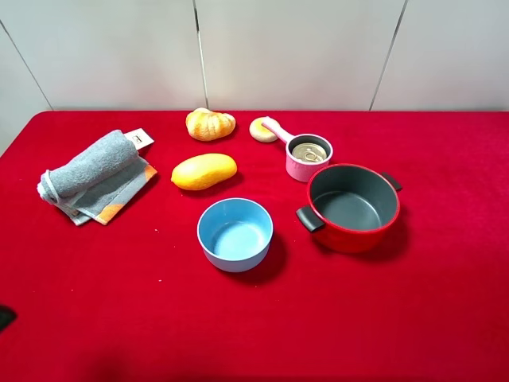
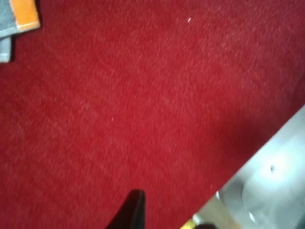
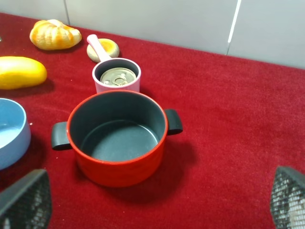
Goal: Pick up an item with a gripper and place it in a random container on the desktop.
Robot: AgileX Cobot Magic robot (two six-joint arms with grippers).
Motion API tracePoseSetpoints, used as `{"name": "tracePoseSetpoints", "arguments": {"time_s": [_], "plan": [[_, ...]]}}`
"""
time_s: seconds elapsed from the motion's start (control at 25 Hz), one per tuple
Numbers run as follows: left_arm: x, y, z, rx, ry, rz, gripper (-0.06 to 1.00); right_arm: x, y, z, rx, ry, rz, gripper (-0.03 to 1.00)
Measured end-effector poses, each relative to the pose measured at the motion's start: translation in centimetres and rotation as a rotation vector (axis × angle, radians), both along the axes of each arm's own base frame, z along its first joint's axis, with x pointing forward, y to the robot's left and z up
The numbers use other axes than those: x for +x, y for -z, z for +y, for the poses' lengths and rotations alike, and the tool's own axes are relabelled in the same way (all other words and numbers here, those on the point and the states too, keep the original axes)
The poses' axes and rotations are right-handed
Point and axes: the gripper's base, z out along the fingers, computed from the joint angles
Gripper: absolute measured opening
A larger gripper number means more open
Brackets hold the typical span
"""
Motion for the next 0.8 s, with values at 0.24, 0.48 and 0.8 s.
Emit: {"name": "tracePoseSetpoints", "arguments": {"time_s": [0.24, 0.48, 0.8], "plan": [[-2.5, 0.7, 1.4, -0.103, -0.049, -0.129, 0.97, 0.0, 0.0, 0.0, 0.0, 0.0, 0.0, 0.69], [-4.7, 0.5, 2.9, -0.178, -0.151, -0.225, 0.97, 0.0, 0.0, 0.0, 0.002, -0.002, 0.001, 0.69], [-7.7, -0.2, 4.2, -0.266, -0.253, -0.437, 0.97, 0.0, 0.0, 0.0, 0.002, -0.002, 0.001, 0.69]]}}
